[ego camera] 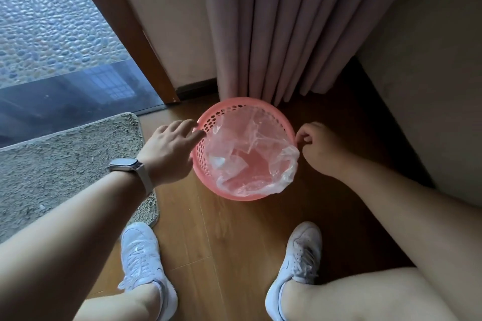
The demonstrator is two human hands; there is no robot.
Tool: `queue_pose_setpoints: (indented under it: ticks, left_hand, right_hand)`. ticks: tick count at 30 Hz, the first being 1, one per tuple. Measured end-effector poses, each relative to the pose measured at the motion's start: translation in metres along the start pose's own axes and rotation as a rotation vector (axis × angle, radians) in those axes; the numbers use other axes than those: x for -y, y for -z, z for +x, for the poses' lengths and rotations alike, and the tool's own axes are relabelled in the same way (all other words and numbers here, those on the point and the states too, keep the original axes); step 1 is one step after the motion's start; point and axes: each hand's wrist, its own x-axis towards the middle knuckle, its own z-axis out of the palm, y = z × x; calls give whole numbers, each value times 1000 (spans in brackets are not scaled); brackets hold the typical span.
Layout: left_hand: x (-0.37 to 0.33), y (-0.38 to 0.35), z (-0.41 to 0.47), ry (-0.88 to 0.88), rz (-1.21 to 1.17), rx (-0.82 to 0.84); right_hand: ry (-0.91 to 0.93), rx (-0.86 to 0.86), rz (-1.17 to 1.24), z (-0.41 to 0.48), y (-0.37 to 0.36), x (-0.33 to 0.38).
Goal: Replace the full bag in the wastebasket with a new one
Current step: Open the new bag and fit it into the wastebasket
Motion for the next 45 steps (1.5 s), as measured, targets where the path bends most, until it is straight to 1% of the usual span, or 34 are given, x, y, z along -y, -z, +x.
queue_pose_setpoints:
  ticks: [4,7,9,11,13,16,18,20,23,25,28,32,36,39,42,45]
  left_hand:
    - [-35,15,0,-122,-21,30]
    - [-53,15,-2,-184,-97,69]
    - [-60,13,-2,-239,-128,63]
    - [-62,9,-2,-291,-124,53]
    - [-60,3,0,-328,-100,45]
    - [-53,-3,-2,-324,-45,-12]
    - [-46,-7,-5,-283,-35,-51]
    - [-37,-11,-9,-261,-49,-88]
    - [-22,-18,-12,-231,-45,-134]
    - [-14,-21,-15,-202,-33,-139]
    - [-1,-26,-19,-150,12,-138]
    - [13,-31,-25,-16,103,-161]
    - [25,-35,-35,136,155,-135]
    - [32,-34,-42,215,164,-99]
    - [28,-31,-42,210,171,-75]
    - [10,-22,-37,80,121,-96]
  right_hand:
    - [141,-39,46,-18,14,22]
    - [304,-68,88,-30,17,51]
    - [396,-61,112,-38,19,69]
    - [462,37,54,-44,19,81]
    - [487,231,-91,-46,12,83]
    - [410,487,-282,-45,-11,72]
    - [361,570,-365,-40,-27,60]
    - [359,599,-437,-35,-38,50]
    - [406,618,-530,-29,-49,43]
    - [421,617,-545,-26,-55,42]
    - [379,590,-521,-21,-57,40]
    - [321,537,-587,-19,-41,31]
    - [317,442,-686,-22,-28,14]
    - [263,402,-644,-20,-26,2]
    - [271,414,-597,-19,-25,-2]
    - [295,427,-536,-20,-26,-2]
